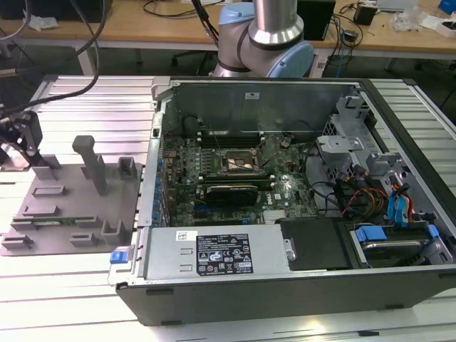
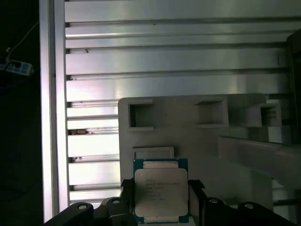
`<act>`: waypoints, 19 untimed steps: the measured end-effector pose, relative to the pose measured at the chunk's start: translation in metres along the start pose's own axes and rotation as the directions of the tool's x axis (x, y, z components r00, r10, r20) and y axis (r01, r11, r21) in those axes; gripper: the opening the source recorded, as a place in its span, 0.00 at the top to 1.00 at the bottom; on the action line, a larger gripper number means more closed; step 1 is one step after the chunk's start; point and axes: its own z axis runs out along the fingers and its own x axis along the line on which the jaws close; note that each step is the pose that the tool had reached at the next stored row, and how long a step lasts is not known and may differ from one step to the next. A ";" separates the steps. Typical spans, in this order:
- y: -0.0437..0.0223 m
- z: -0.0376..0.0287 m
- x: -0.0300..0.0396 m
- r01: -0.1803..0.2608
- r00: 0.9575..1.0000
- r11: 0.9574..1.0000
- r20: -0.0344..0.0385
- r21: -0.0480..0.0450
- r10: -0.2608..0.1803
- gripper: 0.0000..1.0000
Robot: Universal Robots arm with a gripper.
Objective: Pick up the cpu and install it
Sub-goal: 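Pick up the cpu and move it towards the insertion slot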
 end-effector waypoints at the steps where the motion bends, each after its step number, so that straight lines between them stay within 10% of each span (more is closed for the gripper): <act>1: 0.0004 -0.0022 0.0000 0.000 1.000 1.000 0.000 0.000 0.000 0.45; 10: 0.0045 -0.0333 -0.0009 0.000 1.000 1.000 0.000 0.000 0.000 0.45; 19: 0.0058 -0.0454 -0.0010 0.000 1.000 1.000 0.000 0.000 0.000 0.45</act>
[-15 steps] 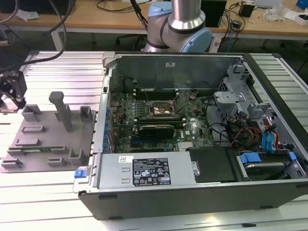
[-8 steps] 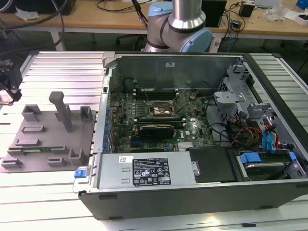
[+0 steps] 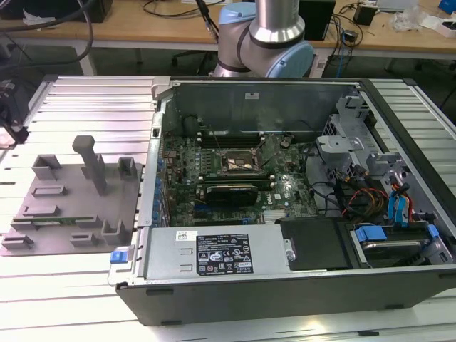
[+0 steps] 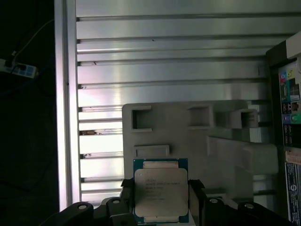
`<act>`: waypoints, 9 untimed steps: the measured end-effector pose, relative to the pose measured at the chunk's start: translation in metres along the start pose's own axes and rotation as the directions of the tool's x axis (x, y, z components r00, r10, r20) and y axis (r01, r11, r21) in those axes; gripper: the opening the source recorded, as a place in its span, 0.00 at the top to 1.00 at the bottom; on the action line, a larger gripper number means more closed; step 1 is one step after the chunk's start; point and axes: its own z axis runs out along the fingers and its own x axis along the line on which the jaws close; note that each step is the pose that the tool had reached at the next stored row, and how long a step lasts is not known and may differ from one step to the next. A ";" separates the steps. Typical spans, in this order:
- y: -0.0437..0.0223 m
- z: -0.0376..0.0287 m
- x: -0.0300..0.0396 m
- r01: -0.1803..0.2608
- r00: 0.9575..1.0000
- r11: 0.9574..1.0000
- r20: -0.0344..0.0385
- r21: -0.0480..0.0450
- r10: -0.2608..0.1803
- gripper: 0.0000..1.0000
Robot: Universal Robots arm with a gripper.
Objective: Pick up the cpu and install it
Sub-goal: 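Pick up the cpu and move it towards the insertion slot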
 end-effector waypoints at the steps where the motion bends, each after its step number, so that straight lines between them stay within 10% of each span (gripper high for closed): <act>1: 0.0002 -0.0022 -0.0002 0.000 1.000 1.000 0.000 0.000 0.000 0.45; 9: 0.0016 -0.0125 -0.0003 0.000 1.000 1.000 0.000 0.000 0.000 0.45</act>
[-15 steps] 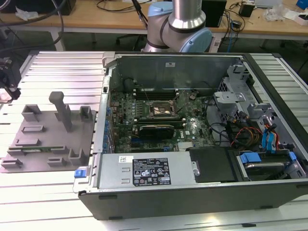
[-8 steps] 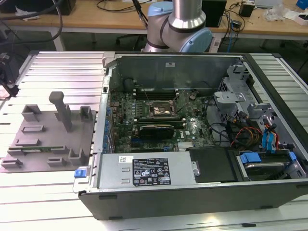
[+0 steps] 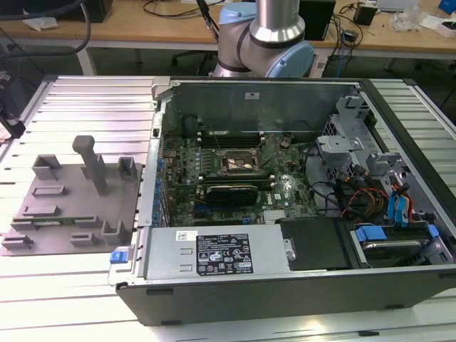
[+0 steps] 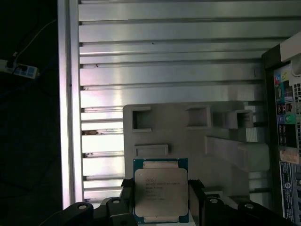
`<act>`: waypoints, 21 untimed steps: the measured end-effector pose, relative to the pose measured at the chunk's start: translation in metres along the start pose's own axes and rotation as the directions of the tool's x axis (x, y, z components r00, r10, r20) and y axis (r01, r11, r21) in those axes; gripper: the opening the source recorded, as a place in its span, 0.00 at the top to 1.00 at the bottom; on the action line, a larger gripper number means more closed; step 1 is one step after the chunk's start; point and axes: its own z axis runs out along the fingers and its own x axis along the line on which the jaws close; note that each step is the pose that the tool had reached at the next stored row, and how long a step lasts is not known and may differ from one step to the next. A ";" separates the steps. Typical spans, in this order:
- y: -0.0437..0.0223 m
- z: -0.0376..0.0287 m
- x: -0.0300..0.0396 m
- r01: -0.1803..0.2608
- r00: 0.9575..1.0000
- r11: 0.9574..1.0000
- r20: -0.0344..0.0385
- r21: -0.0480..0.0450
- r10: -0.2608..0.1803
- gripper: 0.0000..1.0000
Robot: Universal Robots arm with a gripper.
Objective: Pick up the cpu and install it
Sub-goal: 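Pick up the cpu and move it towards the insertion slot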
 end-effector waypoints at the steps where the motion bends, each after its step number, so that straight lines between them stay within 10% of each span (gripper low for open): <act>1: 0.0008 -0.0010 0.0000 0.000 1.000 1.000 0.000 0.000 0.000 0.45; 6: 0.0046 -0.0090 -0.0001 0.000 1.000 1.000 0.000 0.000 0.000 0.45; 21: 0.0183 -0.0698 -0.0016 0.000 1.000 1.000 0.000 0.000 0.000 0.45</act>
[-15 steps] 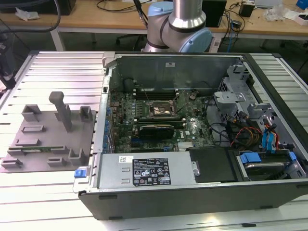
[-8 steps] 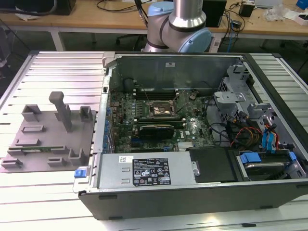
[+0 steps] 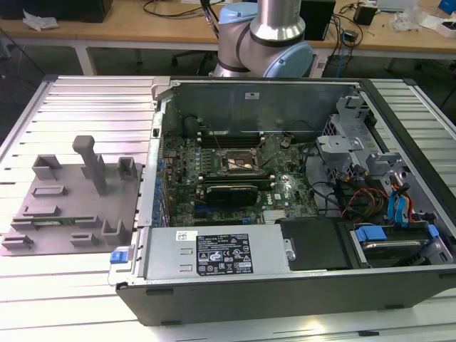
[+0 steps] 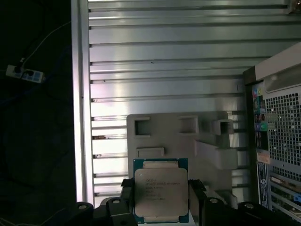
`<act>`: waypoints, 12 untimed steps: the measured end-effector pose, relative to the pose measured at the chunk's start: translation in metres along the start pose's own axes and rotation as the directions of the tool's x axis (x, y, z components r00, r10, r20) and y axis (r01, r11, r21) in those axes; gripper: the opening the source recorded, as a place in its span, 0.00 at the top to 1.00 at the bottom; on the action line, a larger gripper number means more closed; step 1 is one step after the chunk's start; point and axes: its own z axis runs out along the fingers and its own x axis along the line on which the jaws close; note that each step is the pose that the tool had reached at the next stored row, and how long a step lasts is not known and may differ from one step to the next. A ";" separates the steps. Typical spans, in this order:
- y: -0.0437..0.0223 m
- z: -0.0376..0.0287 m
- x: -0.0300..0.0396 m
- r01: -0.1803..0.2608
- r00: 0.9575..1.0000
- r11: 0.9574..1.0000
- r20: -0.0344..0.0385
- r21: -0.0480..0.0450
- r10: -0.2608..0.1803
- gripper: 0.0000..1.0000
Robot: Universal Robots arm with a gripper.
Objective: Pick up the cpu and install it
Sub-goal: 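Pick up the cpu and move it towards the insertion slot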
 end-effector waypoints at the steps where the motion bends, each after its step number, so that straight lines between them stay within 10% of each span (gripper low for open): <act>1: 0.0005 -0.0029 -0.0001 0.000 1.000 1.000 0.000 0.000 0.000 0.45; 9: 0.0009 -0.0037 -0.0025 0.000 1.000 1.000 0.000 0.000 0.000 0.45; 12: 0.0024 -0.0024 -0.0386 0.000 1.000 1.000 0.000 0.000 0.000 0.45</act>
